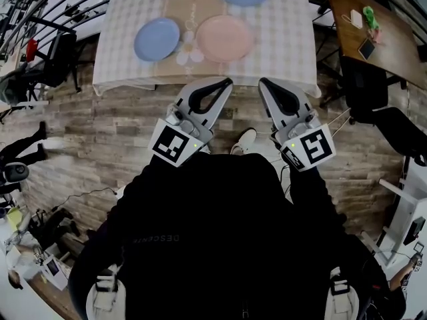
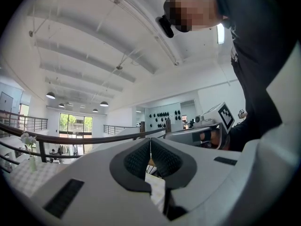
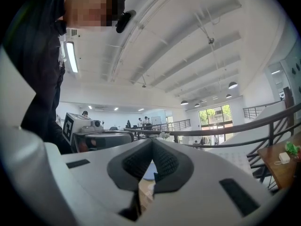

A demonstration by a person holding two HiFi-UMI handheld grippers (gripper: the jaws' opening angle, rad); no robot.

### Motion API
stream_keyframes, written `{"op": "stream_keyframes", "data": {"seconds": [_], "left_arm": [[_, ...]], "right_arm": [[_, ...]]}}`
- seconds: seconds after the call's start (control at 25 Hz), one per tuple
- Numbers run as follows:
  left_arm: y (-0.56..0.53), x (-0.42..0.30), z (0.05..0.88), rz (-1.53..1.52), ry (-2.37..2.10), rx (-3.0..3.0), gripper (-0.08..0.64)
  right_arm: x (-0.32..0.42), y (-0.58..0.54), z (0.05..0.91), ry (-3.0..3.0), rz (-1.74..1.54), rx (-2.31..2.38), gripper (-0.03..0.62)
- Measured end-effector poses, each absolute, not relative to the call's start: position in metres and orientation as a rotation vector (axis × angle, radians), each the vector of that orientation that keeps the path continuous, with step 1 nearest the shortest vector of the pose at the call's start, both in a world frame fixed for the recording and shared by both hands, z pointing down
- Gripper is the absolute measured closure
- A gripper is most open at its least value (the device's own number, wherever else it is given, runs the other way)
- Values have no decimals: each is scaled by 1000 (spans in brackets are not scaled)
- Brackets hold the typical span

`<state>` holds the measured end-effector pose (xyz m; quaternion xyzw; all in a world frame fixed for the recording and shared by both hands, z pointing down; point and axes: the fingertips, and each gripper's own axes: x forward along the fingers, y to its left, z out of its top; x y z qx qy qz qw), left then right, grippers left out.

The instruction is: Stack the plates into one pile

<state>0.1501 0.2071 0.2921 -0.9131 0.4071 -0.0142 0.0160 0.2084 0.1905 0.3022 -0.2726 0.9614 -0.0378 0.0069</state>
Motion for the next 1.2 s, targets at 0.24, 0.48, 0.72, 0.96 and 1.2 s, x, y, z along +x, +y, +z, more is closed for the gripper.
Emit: {"op": "stream_keyframes", "data": {"seconds": [0.24,0.48,0.72,0.96,1.2], "left_arm": [[190,164,294,-67,1297,-2816,538],[182,160,301,-98,1256,-2821,538],[151,128,316,-48,1258,-2879,538],[96,76,320,5,1218,-2924,538],[35,5,319,-5,1191,-2931,538]], "right_arm": [[221,174,312,3003,-178,-820,586],[207,159,326,3032,-229,-778,586],[167,126,334,3073,-227,-789,586],[112,73,337,3091,-229,-868,586],[37,21,334,3102,-256,-891,584]]}}
